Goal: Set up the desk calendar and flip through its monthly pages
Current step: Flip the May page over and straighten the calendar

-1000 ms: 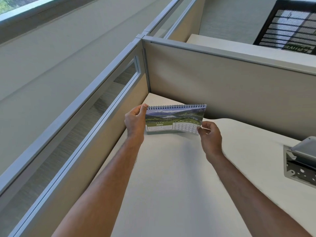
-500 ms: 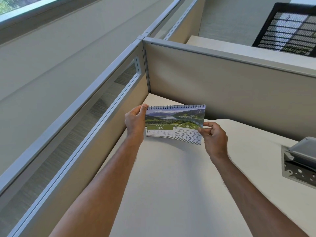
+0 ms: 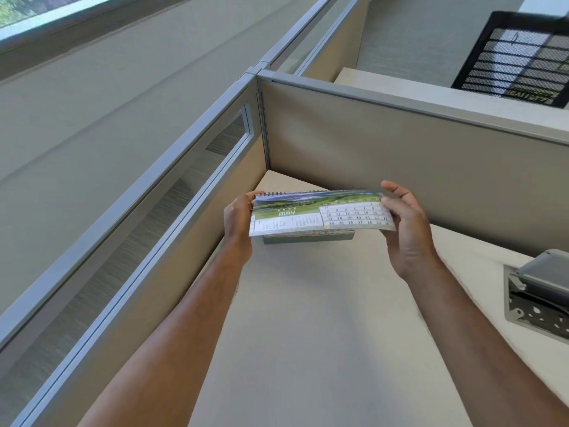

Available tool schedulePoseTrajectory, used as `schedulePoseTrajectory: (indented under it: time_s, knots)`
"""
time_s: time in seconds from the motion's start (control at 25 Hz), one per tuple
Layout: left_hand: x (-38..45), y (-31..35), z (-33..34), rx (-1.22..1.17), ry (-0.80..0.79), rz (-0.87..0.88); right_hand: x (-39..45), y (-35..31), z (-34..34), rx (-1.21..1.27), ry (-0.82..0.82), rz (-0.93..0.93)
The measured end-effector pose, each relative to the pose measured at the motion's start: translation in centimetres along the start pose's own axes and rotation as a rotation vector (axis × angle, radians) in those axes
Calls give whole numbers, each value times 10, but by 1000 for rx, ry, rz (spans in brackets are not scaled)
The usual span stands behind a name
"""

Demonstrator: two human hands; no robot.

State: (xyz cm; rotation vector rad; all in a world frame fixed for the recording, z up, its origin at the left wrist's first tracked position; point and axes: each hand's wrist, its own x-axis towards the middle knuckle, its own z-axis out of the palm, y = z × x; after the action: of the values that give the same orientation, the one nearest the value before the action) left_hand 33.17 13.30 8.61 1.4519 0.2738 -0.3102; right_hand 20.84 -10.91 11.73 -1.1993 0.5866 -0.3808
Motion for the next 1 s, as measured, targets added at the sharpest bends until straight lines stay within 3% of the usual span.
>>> schedulePoseTrajectory:
  time_s: [0.2, 0.6, 0.76, 1.0]
  knots:
    - [5, -3, 3, -25, 5, 54, 16, -11, 18, -11, -19, -54]
    - [19, -15, 7, 82, 144, 80, 39, 27, 13, -490, -78, -252]
    - [18, -14, 9, 75, 173, 87, 48, 44, 5, -604, -30, -323]
    - [17, -14, 13, 107, 177, 163, 45, 64, -1, -602, 87, -280]
